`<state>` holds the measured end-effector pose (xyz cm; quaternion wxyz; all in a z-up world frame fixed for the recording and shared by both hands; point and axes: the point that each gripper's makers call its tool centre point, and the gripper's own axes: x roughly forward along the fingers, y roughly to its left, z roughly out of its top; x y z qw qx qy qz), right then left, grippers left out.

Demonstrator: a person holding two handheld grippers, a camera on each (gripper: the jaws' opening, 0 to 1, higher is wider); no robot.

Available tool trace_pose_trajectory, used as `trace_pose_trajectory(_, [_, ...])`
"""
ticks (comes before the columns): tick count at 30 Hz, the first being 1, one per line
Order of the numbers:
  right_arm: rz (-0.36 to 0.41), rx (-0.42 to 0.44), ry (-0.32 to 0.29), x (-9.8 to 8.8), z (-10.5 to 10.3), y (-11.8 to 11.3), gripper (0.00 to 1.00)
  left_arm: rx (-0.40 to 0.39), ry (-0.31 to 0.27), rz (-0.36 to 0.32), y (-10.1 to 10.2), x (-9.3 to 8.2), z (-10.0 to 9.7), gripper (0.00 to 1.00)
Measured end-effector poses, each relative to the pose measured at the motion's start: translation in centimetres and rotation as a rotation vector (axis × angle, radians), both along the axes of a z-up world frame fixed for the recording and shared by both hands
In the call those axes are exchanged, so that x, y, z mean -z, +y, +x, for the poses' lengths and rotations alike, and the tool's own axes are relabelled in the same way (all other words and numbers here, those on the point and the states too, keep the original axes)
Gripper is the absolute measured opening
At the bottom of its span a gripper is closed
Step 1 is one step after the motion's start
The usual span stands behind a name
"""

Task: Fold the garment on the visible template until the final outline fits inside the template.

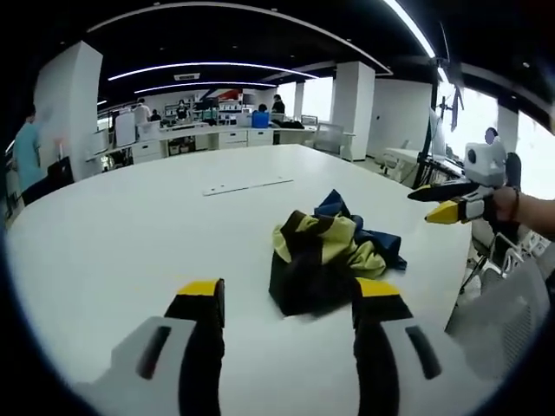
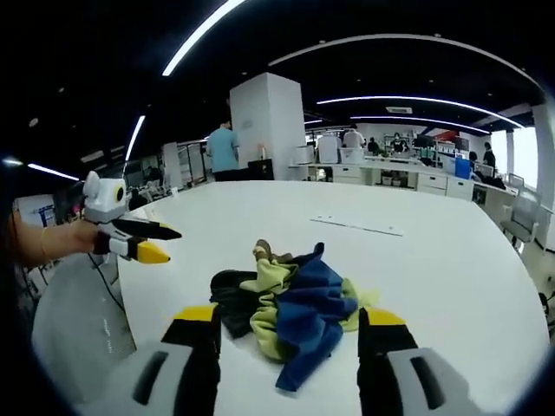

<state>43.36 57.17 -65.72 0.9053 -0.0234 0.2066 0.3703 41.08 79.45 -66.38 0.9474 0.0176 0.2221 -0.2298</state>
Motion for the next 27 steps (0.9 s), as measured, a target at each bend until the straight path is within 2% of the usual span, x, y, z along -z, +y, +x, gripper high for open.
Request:
trace_pose_trajectory(14, [0.0, -0.045, 0.023, 1.5, 1.7, 2.0, 0.43, 0.022, 0.03, -0.006, -1.3, 1.5, 2.6, 0.46])
trace_pose_trajectory(17, [0.0, -0.057, 0.026, 1.8, 2.1, 2.5, 0.4, 0.036, 0.032, -0.001, -1.8, 1.9, 3.1, 0.41])
trace_pose_trajectory(24, [0.0, -0.083, 0.045, 2.7, 2.9, 3.8, 0.35, 0.06, 0.05, -0.012, -3.0, 3.1, 4.1, 0.39])
trace_pose_trajectory(27, [-0.007, -0.102, 0.051, 3.0, 3.0, 4.3, 0.33, 0.07, 0.064, 0.007, -3.3, 3.8, 4.4, 0.38])
